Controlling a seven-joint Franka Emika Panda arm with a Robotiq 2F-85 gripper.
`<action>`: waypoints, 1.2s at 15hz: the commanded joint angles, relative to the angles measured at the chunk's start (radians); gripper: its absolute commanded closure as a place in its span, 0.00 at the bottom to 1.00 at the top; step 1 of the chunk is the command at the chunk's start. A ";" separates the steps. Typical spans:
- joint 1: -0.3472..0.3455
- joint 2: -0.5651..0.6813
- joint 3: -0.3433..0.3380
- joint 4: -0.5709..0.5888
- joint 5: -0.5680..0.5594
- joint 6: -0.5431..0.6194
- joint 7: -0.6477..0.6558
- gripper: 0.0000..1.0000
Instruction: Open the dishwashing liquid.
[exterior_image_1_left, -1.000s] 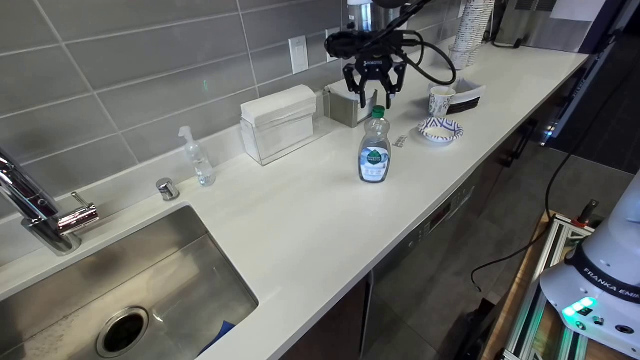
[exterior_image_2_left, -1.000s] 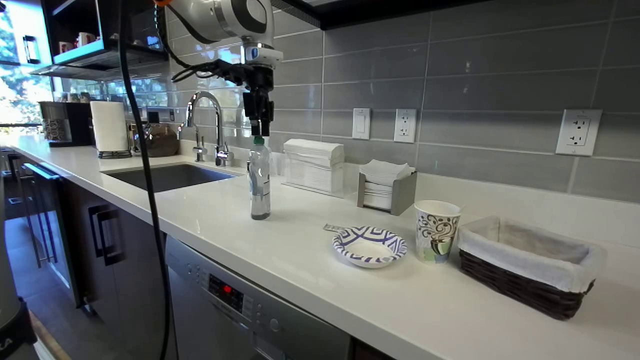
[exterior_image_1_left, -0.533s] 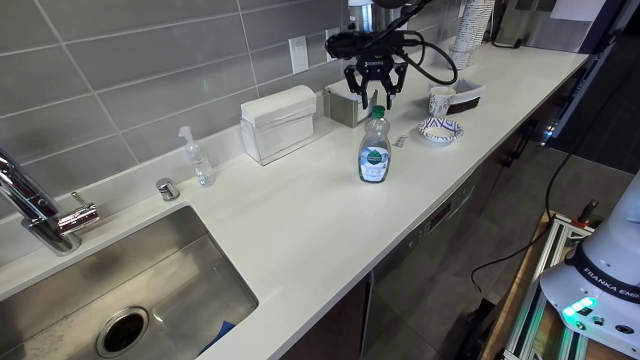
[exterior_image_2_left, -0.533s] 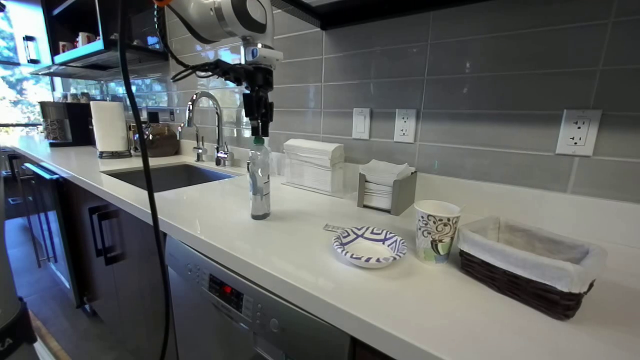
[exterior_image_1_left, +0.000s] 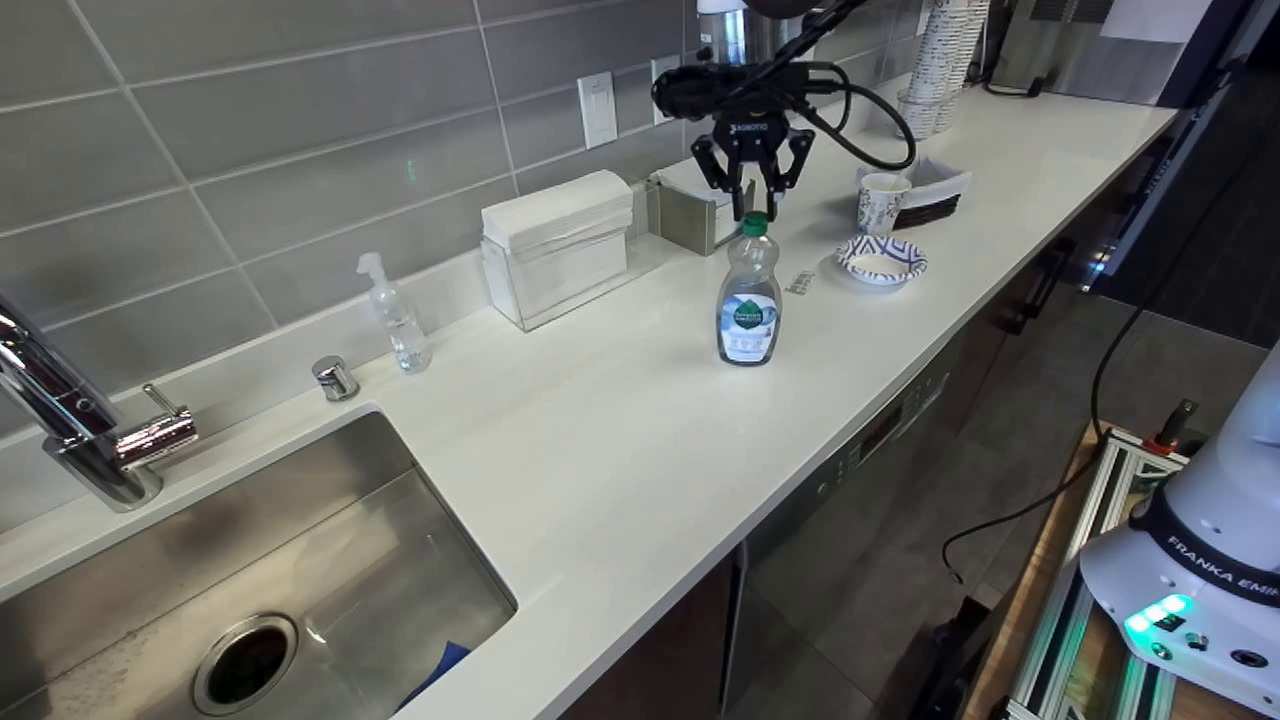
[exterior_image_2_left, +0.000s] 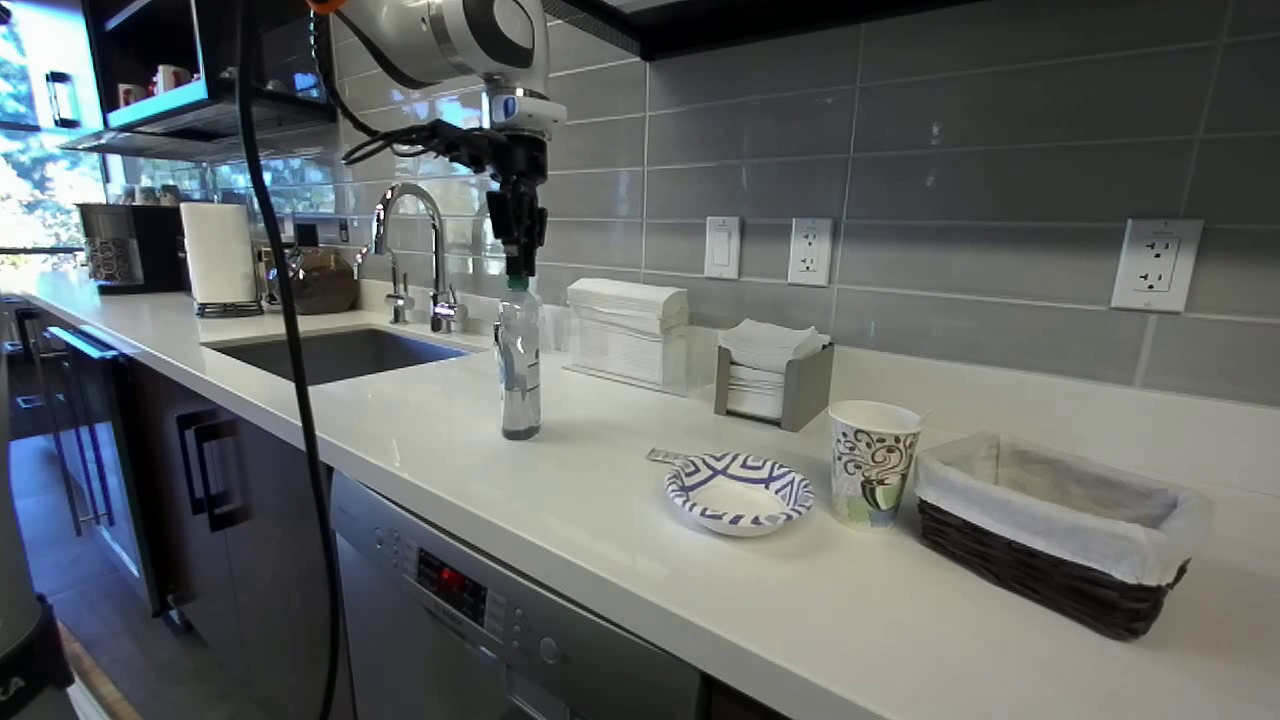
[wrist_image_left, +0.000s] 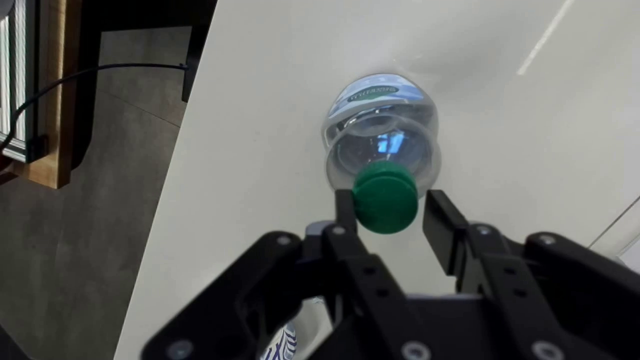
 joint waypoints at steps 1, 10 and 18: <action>0.006 -0.012 -0.003 -0.008 0.014 -0.023 -0.001 0.70; 0.006 -0.034 -0.002 -0.026 0.006 -0.009 -0.006 0.92; 0.000 -0.098 0.000 -0.068 0.003 0.033 -0.070 0.39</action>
